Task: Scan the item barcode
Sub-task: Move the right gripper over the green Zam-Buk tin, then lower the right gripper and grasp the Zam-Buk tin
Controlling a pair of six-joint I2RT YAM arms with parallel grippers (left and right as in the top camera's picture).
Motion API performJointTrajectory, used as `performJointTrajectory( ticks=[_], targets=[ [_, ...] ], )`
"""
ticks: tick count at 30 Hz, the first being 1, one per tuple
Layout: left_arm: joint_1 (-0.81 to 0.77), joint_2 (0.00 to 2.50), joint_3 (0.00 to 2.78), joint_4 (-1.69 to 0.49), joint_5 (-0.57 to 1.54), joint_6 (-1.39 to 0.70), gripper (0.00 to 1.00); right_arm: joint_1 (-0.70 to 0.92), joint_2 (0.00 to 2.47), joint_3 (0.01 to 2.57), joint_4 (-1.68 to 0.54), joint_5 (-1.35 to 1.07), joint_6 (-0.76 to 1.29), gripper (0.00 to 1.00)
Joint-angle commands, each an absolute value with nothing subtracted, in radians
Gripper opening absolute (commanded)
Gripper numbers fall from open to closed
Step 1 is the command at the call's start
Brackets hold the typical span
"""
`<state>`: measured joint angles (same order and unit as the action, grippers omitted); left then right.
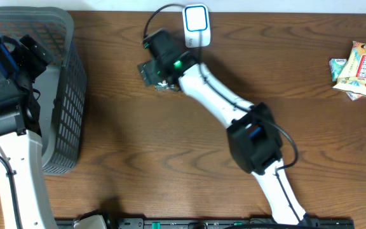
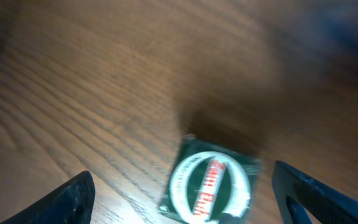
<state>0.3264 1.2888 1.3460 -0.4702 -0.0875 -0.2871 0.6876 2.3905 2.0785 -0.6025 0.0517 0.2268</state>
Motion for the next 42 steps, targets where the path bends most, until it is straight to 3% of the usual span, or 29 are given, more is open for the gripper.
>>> performJointTrajectory(
  ticks=[1,9,19,30,38,42],
  targets=[
    [0.331,1.293,1.362,-0.47,-0.09,-0.277,0.98,0.722,2.432,2.08,-0.596,0.263,0.269,0.86],
    [0.331,1.293,1.362,-0.47,-0.09,-0.277,0.98,0.733,2.487,2.08,-0.633,0.316,0.319,0.86],
    [0.331,1.293,1.362,-0.47,-0.09,-0.277,0.98,0.695,2.488,2.08,-0.752,0.317,0.32,0.74],
    [0.331,1.293,1.362,-0.47,-0.09,-0.277,0.98,0.616,2.44,2.08,-0.942,0.524,0.319,0.65],
    [0.331,1.293,1.362,-0.47,-0.09,-0.277,0.98,0.587,2.294,2.08,-0.833,0.289,0.343,0.64],
    [0.331,1.293,1.362,-0.47,-0.089,-0.277,0.98,0.587,2.307,2.08,-0.705,0.16,0.344,0.73]
  ],
)
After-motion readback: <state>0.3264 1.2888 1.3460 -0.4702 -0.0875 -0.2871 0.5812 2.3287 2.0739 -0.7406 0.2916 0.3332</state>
